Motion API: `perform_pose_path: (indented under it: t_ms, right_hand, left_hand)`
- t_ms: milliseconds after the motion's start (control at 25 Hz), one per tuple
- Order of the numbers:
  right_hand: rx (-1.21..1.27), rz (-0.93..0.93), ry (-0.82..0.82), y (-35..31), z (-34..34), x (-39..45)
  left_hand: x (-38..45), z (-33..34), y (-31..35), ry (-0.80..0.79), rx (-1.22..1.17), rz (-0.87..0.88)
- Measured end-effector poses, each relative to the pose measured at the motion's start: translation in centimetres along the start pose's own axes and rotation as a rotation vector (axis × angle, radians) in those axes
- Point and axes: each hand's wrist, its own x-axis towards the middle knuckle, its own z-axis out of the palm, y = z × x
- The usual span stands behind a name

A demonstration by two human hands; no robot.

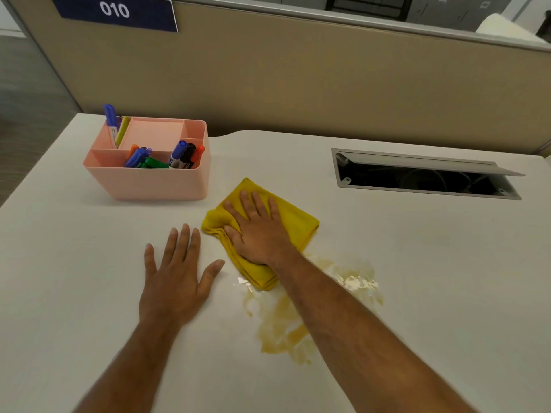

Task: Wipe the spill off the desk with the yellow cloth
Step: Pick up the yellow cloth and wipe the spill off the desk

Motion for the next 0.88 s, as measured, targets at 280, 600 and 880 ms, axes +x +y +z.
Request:
perform_pose_path:
  t_ms: [280, 600, 880]
  right_hand:
    - [-0.002, 0.055, 0.000, 3.0, -0.4, -1.5]
    - [0.040, 0.286, -0.028, 10.0, -1.9, -3.8]
    - [0.107, 0.511, -0.038, 14.5, -2.6, -9.0]
  left_hand:
    - [-0.1, 0.1, -0.2, -0.015, -0.044, 0.001]
    - [-0.2, -0.6, -0.9, 0.002, -0.172, -0.034]
    - [-1.4, -1.1, -4.9, 0.008, -0.018, -0.079]
